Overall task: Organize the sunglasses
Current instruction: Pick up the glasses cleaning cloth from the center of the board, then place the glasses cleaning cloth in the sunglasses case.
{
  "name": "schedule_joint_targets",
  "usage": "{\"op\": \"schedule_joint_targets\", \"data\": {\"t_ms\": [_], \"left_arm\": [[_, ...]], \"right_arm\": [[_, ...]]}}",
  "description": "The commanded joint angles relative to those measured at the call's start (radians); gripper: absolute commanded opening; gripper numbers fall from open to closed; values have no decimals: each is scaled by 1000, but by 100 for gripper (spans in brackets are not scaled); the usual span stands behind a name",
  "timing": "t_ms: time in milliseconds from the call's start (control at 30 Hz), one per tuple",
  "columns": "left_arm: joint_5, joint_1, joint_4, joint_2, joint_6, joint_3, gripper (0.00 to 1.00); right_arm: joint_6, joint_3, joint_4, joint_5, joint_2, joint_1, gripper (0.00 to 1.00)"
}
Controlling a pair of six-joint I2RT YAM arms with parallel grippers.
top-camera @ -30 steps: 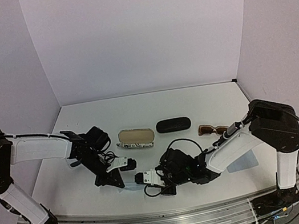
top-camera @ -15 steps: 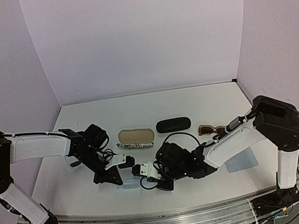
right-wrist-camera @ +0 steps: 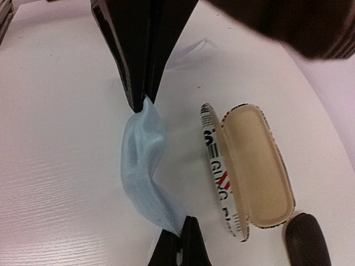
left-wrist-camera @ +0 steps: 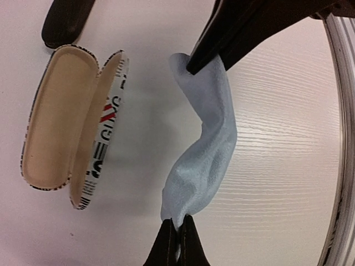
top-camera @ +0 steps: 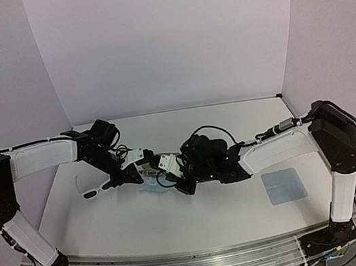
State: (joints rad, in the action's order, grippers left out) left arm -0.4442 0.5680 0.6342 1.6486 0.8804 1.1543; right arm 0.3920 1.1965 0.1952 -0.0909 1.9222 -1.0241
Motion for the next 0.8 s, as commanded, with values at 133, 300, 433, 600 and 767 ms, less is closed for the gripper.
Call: {"op": "schedule_joint_targets", "data": {"t_ms": [133,300,433,600,767], "left_arm": [[43,-72,-66,151,110,222,0],[57,-104,-96,235,143,313,0],[58,-116,-111,299,150,388,0],[48,-120,-111,358,176,421,0],[29,-120,-106,379,190,399,0]], "right_arm": [[81,192,-55,-45,75,84,0],[116,263,-64,-62,143,125,0],[135,305,-74,-60,190,150,0],[155,350,-95,-50,238,174,0],[203,364,-122,-37,262,180,0]]}}
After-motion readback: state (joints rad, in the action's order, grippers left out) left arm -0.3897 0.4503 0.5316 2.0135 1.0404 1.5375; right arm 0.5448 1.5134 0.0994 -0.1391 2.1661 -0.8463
